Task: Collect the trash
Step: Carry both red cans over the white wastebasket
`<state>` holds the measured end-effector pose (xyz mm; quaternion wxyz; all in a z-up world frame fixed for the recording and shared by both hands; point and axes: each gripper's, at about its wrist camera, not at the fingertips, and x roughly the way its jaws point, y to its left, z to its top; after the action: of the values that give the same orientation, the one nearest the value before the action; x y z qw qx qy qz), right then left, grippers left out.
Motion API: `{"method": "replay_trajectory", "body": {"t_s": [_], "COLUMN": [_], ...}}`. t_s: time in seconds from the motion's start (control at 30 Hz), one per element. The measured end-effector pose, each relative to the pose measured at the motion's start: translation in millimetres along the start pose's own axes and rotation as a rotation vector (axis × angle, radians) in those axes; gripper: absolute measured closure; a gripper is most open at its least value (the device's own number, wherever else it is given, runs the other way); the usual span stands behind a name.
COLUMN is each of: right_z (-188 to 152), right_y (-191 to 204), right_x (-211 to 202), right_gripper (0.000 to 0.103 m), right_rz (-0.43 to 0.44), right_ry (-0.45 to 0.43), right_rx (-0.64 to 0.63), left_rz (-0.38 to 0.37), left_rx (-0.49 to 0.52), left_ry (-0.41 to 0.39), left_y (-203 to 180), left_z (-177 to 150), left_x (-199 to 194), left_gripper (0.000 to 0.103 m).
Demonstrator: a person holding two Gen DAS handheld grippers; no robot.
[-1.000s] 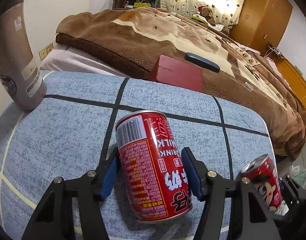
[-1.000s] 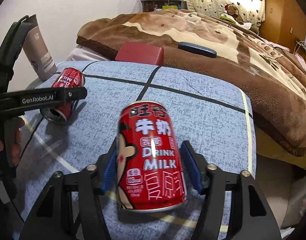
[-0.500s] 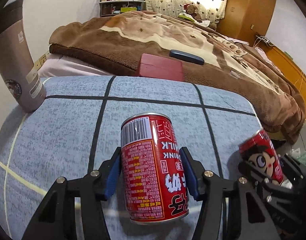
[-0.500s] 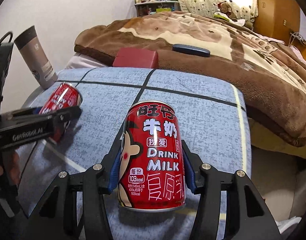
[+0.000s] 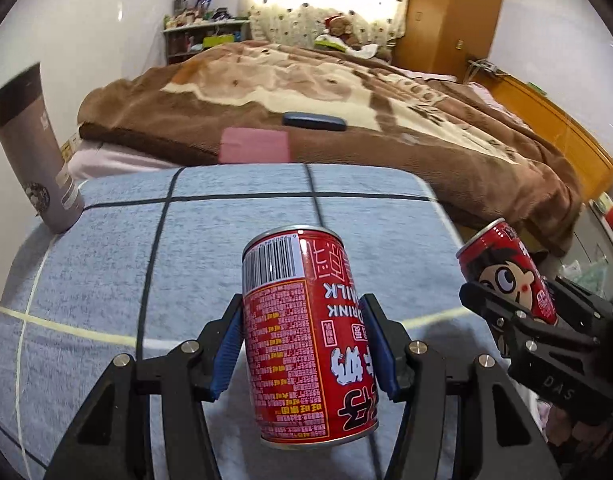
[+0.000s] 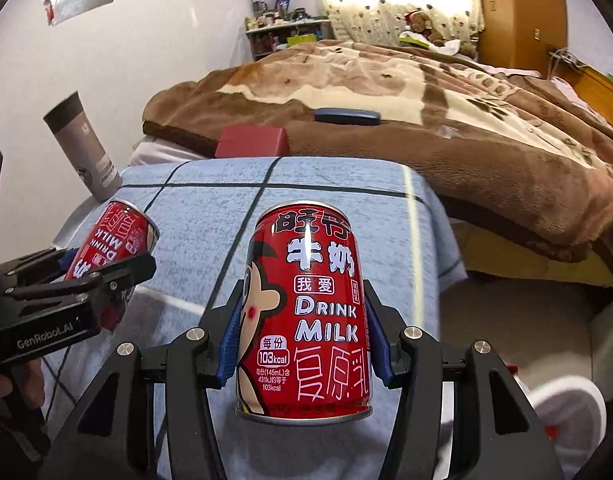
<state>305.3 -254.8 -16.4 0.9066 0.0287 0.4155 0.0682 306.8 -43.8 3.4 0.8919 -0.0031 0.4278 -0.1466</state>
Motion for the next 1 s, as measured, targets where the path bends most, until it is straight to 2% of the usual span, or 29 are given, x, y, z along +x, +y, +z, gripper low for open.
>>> {"method": "replay_trajectory", "body": {"t_s": [0.47, 0.7, 1.0], "right_z": [-36, -59, -88], "right_y": [-44, -73, -110], "right_x": [-78, -104, -112], "right_gripper": [0.049, 0.049, 0.049], "right_rz": [-0.094, -0.150, -0.226], "right_ry": [-0.086, -0.102, -0.063], "right_rx": [0.085, 0.142, 0.216], "left_rz": [-0.133, -0.200, -0.269], "left_rx": [0.126, 0.199, 0.266], "left_ry": [-0.052, -0.044, 0.010], "left_y": [-93, -143, -196], "left_z": [-25, -39, -59], "left_x": [-50, -56, -43], "left_gripper": [0.044, 0.044, 0.044]}}
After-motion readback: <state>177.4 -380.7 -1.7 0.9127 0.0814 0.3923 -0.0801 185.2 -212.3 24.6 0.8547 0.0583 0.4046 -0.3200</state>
